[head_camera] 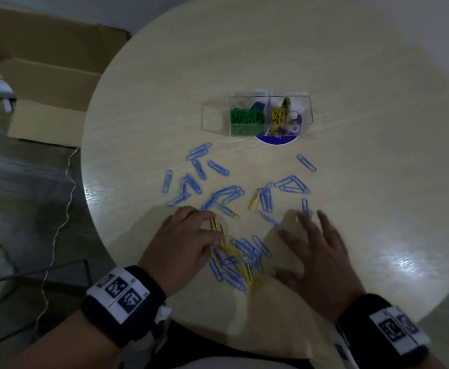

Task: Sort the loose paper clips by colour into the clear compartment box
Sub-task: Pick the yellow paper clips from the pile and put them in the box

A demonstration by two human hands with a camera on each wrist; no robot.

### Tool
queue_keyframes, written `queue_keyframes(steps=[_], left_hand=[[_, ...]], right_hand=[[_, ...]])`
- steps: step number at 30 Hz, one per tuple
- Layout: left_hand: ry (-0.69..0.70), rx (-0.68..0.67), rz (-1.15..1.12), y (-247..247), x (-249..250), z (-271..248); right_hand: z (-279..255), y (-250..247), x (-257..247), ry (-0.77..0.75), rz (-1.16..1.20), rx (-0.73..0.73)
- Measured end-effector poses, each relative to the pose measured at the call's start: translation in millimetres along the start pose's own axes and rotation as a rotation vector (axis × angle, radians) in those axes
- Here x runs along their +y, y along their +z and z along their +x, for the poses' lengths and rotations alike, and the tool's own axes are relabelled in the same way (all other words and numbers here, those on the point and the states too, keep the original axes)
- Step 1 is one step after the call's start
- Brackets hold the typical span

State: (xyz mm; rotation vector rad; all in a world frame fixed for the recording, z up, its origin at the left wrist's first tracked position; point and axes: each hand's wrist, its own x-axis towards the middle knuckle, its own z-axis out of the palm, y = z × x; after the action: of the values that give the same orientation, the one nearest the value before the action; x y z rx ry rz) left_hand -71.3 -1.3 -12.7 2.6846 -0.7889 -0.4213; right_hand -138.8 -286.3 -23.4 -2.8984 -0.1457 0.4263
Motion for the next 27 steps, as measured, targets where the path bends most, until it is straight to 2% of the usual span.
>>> queue_keyframes(steps=[5, 8, 10, 13, 16, 21, 23, 27], left_hand=[[-0.059, 0.132, -0.076, -7, -17, 7], [-0.034, 0.252, -0.049, -12, -21, 9], [0.022, 0.269, -0.005, -13, -20, 11], [0.099, 0.213, 0.106, -8, -19, 14], [0.145, 0.158, 0.197, -1, -22, 15], [0.143, 0.184, 0.218, -8, -30, 16], [0.165, 0.184, 0.235, -9, -33, 16], [0.194, 0.22, 0.169, -4, -40, 16]], right_hand=[[20, -15, 12, 0.059, 0.036, 0.151], [39, -25, 5, -0.044, 0.12, 0.295], [57, -30, -5, -0.145, 0.134, 0.354], [83, -30, -21, -0.223, 0.054, 0.349], [101, -26, -29, -0.262, -0.06, 0.279], [110, -27, -37, -0.342, -0.117, 0.238], [105, -34, -41, -0.332, -0.049, 0.257], [83, -46, -41, -0.185, 0.315, 0.274]])
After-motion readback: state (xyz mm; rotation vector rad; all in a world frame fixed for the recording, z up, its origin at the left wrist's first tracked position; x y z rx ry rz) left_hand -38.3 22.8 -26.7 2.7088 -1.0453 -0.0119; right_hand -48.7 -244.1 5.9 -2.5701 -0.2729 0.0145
